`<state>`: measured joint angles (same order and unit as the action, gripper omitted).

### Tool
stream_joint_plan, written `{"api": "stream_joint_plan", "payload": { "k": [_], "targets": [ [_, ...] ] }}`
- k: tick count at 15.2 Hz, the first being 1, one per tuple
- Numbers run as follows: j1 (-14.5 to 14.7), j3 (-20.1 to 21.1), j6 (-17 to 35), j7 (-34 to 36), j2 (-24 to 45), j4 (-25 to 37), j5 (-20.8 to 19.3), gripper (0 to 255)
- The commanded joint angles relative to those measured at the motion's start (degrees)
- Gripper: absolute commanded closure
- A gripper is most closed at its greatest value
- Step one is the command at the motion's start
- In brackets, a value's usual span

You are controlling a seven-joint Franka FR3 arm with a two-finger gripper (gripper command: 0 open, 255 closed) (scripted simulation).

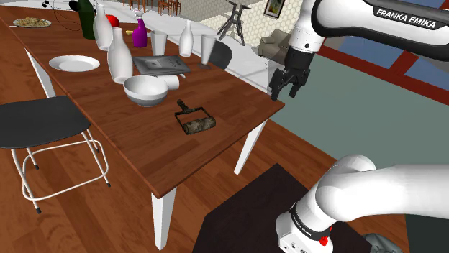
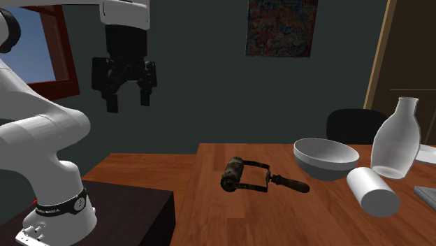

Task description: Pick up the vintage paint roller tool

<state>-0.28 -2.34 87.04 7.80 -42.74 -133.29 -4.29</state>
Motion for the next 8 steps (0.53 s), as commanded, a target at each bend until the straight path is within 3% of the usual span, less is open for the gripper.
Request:
{"api": "stream_joint_plan", "payload": {
  "k": [1, 8],
  "targets": [
    [0.0, 0.0, 0.0, 0.0, 0.0, 0.0, 0.0, 0],
    [1.4, 3.5, 9.7, 4.0, 13.0, 2.9, 0.8, 0]
  ]
}}
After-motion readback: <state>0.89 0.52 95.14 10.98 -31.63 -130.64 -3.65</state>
